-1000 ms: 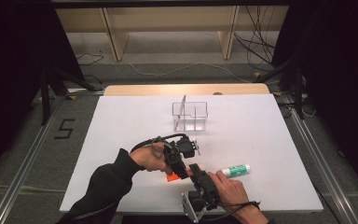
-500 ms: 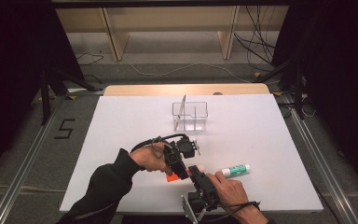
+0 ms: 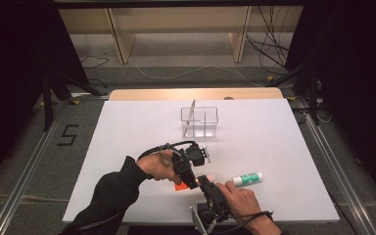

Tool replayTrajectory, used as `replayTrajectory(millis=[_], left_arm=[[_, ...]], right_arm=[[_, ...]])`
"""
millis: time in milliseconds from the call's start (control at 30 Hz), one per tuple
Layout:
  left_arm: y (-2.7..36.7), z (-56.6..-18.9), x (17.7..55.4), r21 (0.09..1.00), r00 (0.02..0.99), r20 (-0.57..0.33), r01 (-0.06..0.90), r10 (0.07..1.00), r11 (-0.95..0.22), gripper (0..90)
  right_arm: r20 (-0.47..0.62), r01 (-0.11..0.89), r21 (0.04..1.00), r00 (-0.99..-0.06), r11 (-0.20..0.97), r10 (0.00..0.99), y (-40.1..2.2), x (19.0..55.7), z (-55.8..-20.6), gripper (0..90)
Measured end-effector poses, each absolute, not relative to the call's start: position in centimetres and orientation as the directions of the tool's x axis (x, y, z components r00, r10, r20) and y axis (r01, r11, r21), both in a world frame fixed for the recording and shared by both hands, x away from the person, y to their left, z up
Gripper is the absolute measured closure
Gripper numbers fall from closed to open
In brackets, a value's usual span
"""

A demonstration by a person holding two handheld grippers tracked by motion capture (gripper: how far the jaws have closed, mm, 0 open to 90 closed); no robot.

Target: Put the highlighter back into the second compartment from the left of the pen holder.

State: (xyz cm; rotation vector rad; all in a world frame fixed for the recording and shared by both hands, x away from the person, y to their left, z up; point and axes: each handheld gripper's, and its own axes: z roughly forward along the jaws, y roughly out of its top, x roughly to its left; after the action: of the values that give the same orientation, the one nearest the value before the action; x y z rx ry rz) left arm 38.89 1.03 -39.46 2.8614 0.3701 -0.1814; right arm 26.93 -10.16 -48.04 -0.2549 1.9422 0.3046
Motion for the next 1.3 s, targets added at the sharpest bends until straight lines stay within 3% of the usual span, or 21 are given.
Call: replayTrajectory(millis=[167, 367, 667, 933, 1300], left_arm=[[1.0, -39.5, 38.9, 0.230, 0.960, -0.156, 0.265, 0.233, -0.936, 63.7], [1.5, -39.1, 39.0, 0.258, 0.960, -0.139, 0.273, 0.244, -0.927, 50.4], [3.2, -37.4, 39.0, 0.398, 0.947, -0.105, 0.319, 0.302, -0.860, 34.3], [5.9, -36.7, 38.9, 0.549, 0.918, -0.082, 0.367, 0.389, -0.750, 28.4], [8.9, -38.2, 37.9, 0.722, 0.878, -0.036, 0.353, 0.476, -0.596, 22.9]], right_arm=[[-0.927, -0.321, 0.093, -0.373, 0.942, -0.035, -10.2, 27.0, -48.1, 76.6], [-0.927, -0.313, 0.095, -0.375, 0.945, -0.031, -10.6, 27.2, -48.0, 76.7], [-0.921, -0.302, 0.107, -0.389, 0.947, -0.020, -11.3, 27.7, -47.8, 76.7], [-0.901, -0.245, 0.186, -0.428, 0.952, 0.066, -12.4, 28.6, -47.4, 76.7], [-0.874, -0.179, 0.270, -0.457, 0.946, 0.163, -13.6, 29.8, -46.9, 76.7]])
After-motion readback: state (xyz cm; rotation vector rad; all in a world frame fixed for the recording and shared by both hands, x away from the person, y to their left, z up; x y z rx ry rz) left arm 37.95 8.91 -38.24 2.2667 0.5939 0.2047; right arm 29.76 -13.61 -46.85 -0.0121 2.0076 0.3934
